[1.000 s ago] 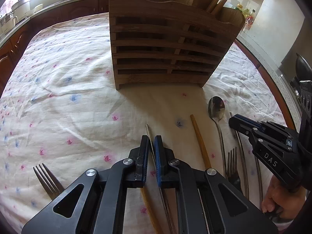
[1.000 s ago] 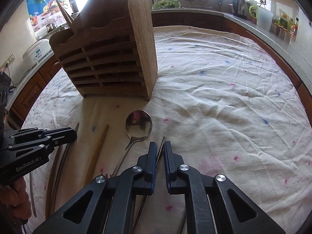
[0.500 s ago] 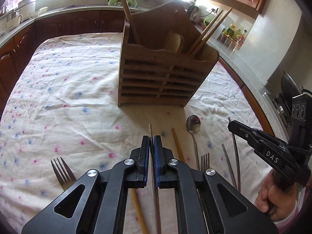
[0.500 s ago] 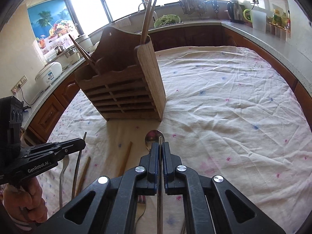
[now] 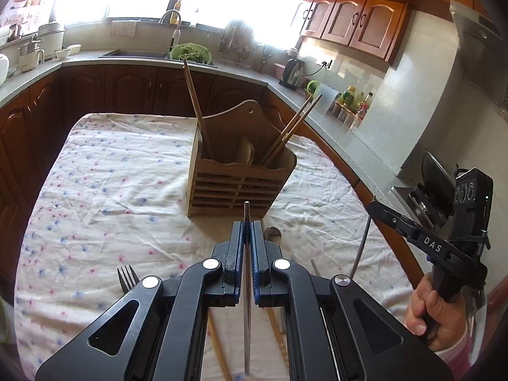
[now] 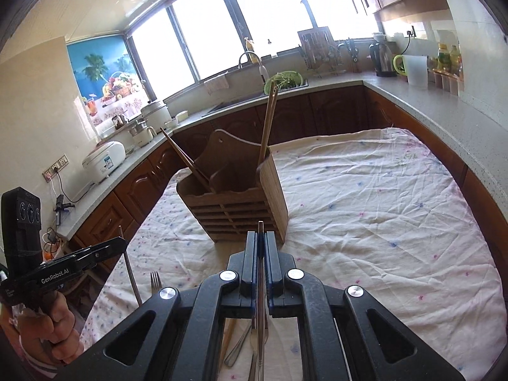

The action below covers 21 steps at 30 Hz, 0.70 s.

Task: Organize utensils
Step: 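Lift both held metal chopsticks and lower them into the wooden holder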

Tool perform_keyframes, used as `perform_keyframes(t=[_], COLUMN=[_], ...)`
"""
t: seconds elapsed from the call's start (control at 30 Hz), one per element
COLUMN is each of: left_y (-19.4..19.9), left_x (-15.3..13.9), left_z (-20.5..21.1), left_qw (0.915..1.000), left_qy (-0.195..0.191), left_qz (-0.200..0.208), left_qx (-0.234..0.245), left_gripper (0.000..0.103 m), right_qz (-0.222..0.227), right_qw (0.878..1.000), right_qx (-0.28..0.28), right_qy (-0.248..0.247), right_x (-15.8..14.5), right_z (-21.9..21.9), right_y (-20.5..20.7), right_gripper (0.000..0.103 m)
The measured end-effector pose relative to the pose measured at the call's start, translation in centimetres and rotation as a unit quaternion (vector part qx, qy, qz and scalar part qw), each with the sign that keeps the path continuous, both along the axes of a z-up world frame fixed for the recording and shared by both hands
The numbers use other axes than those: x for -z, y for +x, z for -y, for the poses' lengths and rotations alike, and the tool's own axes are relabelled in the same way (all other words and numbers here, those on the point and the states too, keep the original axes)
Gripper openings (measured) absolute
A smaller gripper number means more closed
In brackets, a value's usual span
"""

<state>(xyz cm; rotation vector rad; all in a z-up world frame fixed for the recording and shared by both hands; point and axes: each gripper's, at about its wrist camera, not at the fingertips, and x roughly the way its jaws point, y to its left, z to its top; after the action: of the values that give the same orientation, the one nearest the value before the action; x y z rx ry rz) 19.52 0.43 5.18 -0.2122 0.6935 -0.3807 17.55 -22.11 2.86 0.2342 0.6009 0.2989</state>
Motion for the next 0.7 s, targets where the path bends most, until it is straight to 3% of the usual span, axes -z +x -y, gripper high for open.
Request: perform_keyframes(t=[0.27,0.7], left_y=[-1.2,-1.3], left_x=[-1.8,-3.3], left_z=[-0.9,-1.5], left_qw=[0.9994,0.9982], left_qy=[-0.013,-0.022], left_qz=[0.03,0.053], left_qx=[-0.009,-0.019], left_gripper=[0.004,0.004], right_qz=[0.043,0.062], right_qw=[0.999,0.998], right_qx=[0.002,0.001], right_qy=[0.002,0.006], right_x=[-3.2,-4.6], right_z=[0.1,0.0], right_y=[-1.4,-0.7], right_gripper=[0.004,0.004])
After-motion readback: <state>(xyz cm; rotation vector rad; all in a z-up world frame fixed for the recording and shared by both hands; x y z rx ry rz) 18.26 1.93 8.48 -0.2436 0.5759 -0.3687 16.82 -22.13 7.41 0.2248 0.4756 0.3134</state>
